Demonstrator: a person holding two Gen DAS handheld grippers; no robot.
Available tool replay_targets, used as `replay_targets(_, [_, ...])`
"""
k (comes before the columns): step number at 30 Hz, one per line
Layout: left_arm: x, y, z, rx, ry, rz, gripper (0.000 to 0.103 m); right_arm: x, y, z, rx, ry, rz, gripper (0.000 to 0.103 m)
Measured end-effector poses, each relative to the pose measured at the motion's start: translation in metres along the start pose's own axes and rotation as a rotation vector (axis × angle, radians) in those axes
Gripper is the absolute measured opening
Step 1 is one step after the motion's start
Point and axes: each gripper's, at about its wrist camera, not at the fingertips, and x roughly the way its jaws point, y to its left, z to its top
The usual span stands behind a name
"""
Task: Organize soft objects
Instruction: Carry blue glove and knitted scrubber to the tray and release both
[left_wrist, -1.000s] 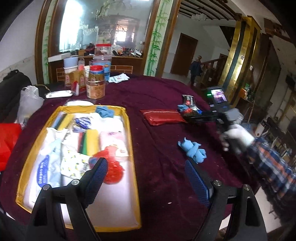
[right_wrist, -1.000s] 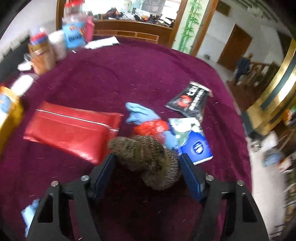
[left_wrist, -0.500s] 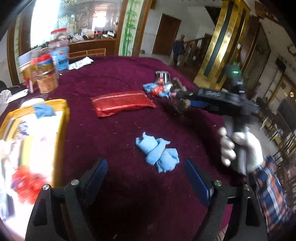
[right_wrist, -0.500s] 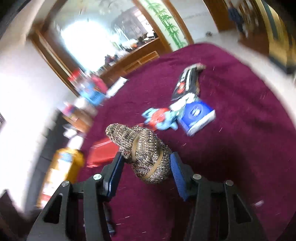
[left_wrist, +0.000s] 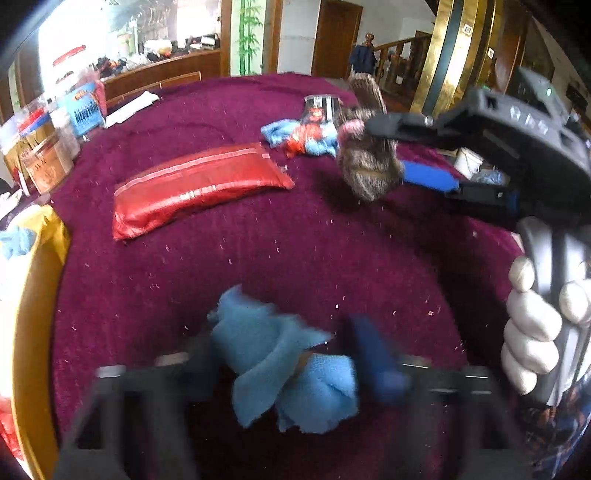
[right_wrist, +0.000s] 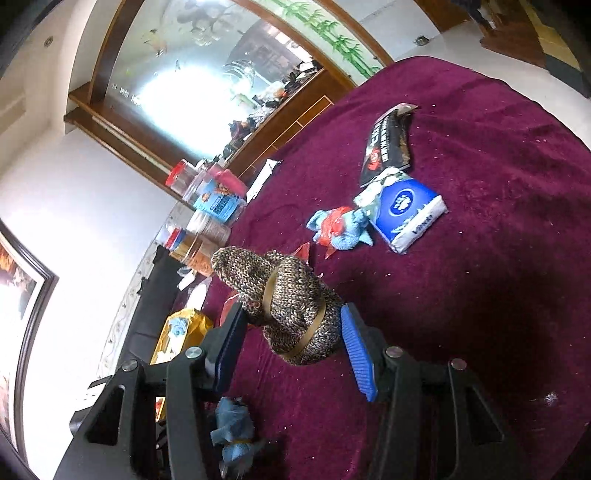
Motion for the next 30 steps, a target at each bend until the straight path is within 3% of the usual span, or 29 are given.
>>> replay_targets(1, [-0.001,0.001,-0.001,0.009,-0.006,0.022,0.032,0.002,0.000,0.000,-0.001,0.007,0.004,0.052])
replay_targets(2, [-0.004,0.003,-0.001,0.008,-0.013,0.016,0.016,0.003,0.000,-0.001,-0.002,0.014,0.005,0.052])
replay_targets(7, [-0.032,0.027,-0.001,-0.073,-0.040,-0.098,0.014,0.005,-0.002,-0.001,-0.003,0.020,-0.010,0.052])
replay_targets(12, [-0.088,0.049,-0.012,-0.096,-0.142,-0.153,0.015,0.003,-0.006,-0.002,0.010,0.012,-0.004,0.052])
replay_targets(15, [-0.127,0.071,-0.023,-0.122,-0.201,-0.147,0.015,0.002,-0.007,-0.003,0.022,0.015,0.033,0.052])
replay_targets(19, [-0.177,0.120,-0.047,-0.183,-0.261,-0.073,0.015,0.004,-0.004,-0.002,0.037,0.021,0.075,0.052])
replay_targets(22, [-0.201,0.159,-0.069,-0.239,-0.275,0.035,0.015,0.006,0.011,-0.006,0.024,0.041,0.079,0.052])
replay_targets(25, [-0.207,0.193,-0.090,-0.297,-0.270,0.112,0.015,0.012,0.036,-0.016,0.011,0.083,0.114,0.052])
replay_targets(30, [-0.188,0.235,-0.114,-0.417,-0.206,0.152,0.018,0.029,0.102,-0.040,-0.082,0.170,0.184,0.052])
